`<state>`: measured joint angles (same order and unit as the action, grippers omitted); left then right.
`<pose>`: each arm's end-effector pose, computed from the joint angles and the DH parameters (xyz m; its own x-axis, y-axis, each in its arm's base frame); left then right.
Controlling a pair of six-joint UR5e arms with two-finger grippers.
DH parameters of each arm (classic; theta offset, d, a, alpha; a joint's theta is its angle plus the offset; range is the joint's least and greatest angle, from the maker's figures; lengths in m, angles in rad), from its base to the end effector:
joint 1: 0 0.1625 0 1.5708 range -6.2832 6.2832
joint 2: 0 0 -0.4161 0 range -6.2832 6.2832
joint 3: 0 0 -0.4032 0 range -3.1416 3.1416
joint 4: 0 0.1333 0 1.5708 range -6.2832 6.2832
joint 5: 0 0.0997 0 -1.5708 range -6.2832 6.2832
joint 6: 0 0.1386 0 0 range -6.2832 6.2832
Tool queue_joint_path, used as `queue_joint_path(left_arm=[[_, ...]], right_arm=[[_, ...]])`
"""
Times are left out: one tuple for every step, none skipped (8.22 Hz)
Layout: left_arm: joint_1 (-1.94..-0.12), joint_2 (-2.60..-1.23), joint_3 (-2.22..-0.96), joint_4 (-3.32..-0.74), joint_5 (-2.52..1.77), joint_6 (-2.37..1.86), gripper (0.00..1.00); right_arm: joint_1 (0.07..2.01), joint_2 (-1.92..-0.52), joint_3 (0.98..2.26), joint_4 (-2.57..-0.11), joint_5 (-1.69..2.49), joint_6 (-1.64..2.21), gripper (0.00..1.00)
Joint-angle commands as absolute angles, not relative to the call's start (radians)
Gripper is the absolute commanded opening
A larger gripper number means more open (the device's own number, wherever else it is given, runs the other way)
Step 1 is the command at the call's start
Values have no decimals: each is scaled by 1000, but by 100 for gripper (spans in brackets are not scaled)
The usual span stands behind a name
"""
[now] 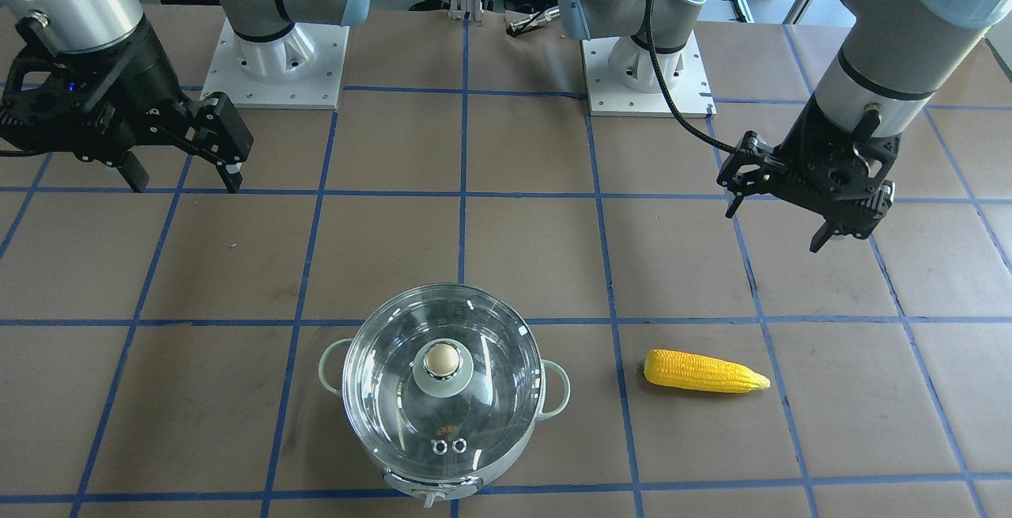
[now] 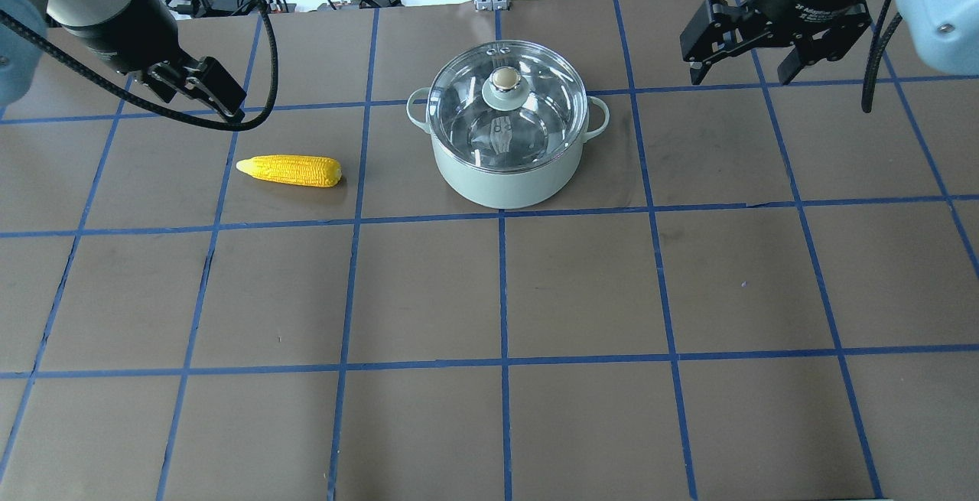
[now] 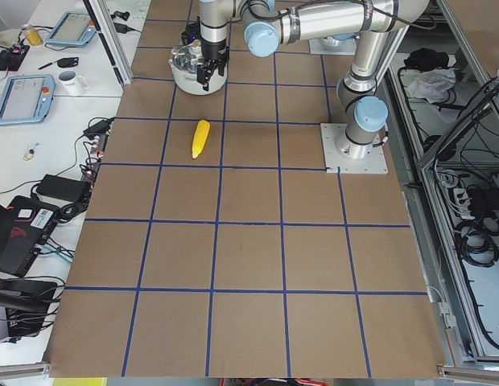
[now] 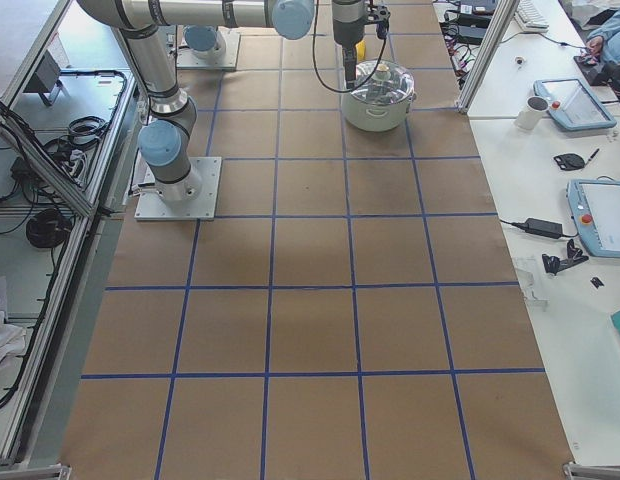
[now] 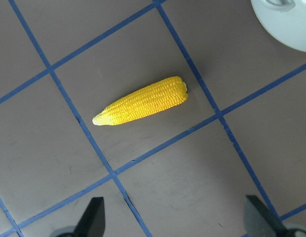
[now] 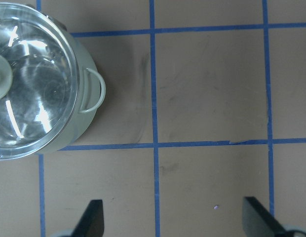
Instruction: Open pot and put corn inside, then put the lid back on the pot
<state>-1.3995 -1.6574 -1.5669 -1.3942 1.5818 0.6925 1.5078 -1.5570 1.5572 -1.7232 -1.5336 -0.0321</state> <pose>-0.0361 -0.5645 0.4151 -0.8666 0.4944 -0.0683 0.4983 0.8645 -0.0652 0.1049 -0.5362 0.4567 -0.9992 0.0256 -0.0319 0.0302 0.9878 -0.1527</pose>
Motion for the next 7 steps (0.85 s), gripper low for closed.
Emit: queue_joint_path(left_arm=[[-1385,-1754,-1571,-1264,1582,969,100],[-1385,-1793,-1572,-1209,1582,1035,100],[-1385,-1831,-1574,-1162,1582,1070,100],[-1385,-1868,-1574,-1158,1582,1136,100],[-1385,-1894,-1574,-1158,1583,1211,100],[-1385,-1916,-1575,-1158,1585,1268,100],[-1385,-1933,-1583,-1160,1588,1319,100]], right_arm=[[1514,-1479,1556,-1913,-1597,-22,100],[1513,-1462,1555,-1969,-1617,-17,100],[1517,-1432,1548,-1967,-1632,-8,100],[1543,-1399,1540,-1976,-1625,-2,100],[1628,-1344,1504,-2037,-1640,0,100],[1705,-1288,1449,-2042,-1681,61,100],[1754,-1241,1424,-2049,-1680,215,100]])
